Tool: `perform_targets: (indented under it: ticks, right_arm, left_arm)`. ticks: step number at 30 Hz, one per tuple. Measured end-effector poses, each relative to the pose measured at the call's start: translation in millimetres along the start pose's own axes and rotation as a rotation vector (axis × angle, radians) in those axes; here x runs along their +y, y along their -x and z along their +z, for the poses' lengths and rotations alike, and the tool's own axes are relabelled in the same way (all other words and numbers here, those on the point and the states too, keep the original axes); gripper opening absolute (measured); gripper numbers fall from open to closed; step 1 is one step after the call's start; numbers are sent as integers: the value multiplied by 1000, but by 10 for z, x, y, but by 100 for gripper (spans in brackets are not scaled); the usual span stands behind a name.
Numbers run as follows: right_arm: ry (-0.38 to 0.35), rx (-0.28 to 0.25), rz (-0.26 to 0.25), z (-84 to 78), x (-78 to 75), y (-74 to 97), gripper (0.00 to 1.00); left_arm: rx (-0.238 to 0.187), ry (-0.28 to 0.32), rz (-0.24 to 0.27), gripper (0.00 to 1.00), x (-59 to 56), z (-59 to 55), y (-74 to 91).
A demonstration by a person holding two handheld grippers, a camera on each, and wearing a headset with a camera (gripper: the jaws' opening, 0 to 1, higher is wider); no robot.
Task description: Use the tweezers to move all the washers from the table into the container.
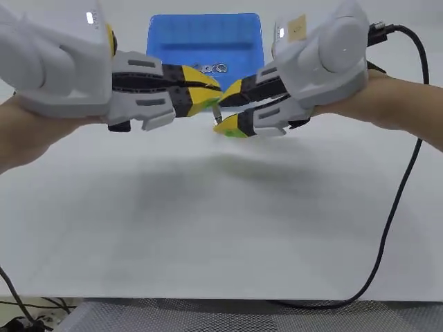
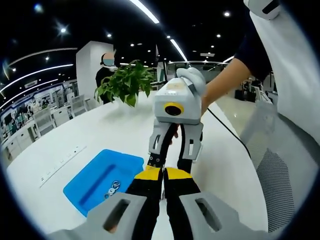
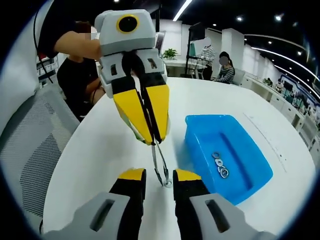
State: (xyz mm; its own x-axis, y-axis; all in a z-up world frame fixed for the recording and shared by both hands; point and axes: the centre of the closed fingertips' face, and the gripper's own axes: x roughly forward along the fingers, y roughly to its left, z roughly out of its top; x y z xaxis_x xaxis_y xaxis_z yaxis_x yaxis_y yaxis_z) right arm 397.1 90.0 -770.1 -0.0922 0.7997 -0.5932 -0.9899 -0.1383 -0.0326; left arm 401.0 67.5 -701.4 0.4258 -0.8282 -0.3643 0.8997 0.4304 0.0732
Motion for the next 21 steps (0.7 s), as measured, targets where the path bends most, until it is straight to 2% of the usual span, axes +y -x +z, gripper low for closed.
perform_targets:
  ticks: [6,12,17,21]
  right_arm:
    - [53,20,24,28,-15,-34,13]
    - [151,56,38,-2,-4,-55,11]
    - [150,49,37,-2,-2,-44,10]
    - [144,46,27,-6,2,-29,10]
  left_arm:
    - [1,11,2,5,-11,-1,-16]
    - [-3,17,7,5,-48,7,-36]
    - [0,18,10,5,-79,16,-45]
    - [-17,65,44,6,-90,11,-86]
